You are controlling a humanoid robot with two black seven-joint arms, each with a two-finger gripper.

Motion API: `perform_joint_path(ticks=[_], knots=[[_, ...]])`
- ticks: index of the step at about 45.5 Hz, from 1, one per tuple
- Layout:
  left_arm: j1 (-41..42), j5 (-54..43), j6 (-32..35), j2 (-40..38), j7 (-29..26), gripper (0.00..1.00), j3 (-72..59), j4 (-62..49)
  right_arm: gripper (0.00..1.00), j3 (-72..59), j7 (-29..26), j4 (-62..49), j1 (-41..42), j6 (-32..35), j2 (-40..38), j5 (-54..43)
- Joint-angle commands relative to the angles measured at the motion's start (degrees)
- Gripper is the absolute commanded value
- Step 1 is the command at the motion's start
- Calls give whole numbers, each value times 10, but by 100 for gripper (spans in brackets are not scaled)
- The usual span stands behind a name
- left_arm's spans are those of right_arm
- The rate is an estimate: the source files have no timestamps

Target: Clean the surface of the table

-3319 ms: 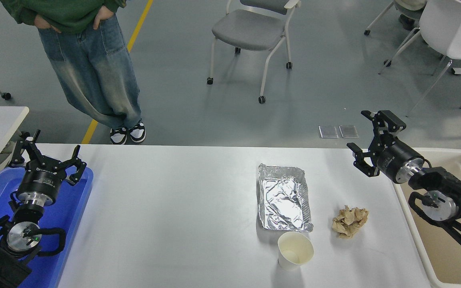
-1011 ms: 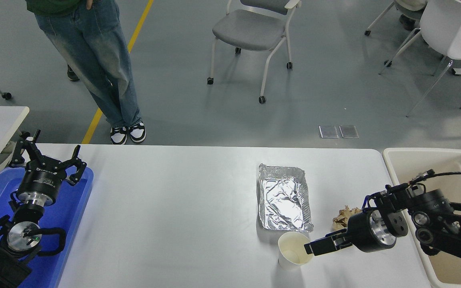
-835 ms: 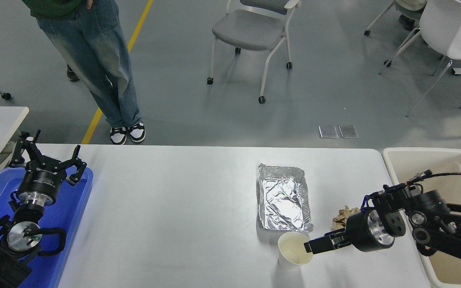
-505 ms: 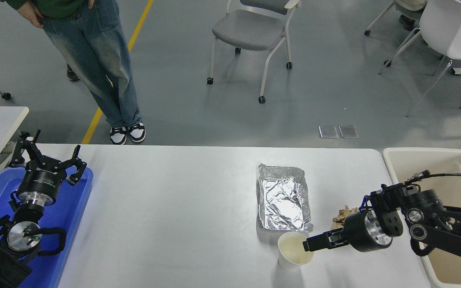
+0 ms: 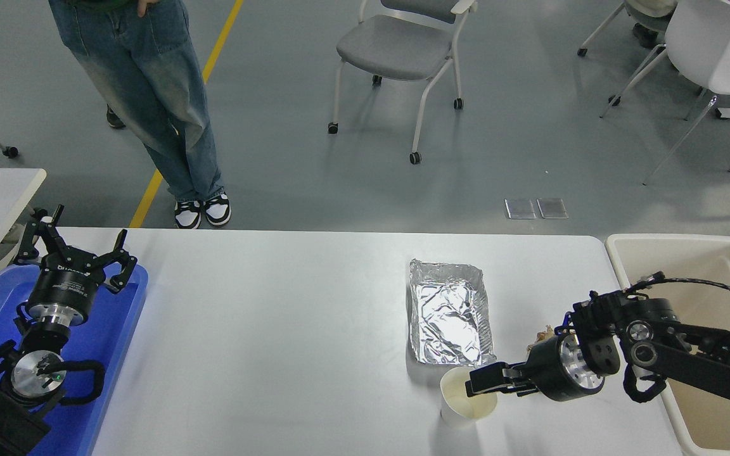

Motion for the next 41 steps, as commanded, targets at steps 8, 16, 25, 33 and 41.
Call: perform_joint_path(ticks=[8, 16, 25, 33, 41], knots=[[0, 0, 0, 0, -1, 100, 0, 0, 91, 7, -7, -16, -14, -2, 22, 3], [0, 0, 0, 0, 0, 100, 0, 0, 76, 7, -2, -20, -14, -1, 23, -6], [0, 0, 0, 0, 0, 100, 0, 0, 53, 6, -3, -20, -13, 2, 23, -17], [0, 0, 0, 0, 0, 100, 0, 0, 21, 6, -2, -19, -12, 2, 21, -36], [0, 0, 0, 0, 0, 100, 0, 0, 0, 4, -1, -14, -7, 5, 17, -41]])
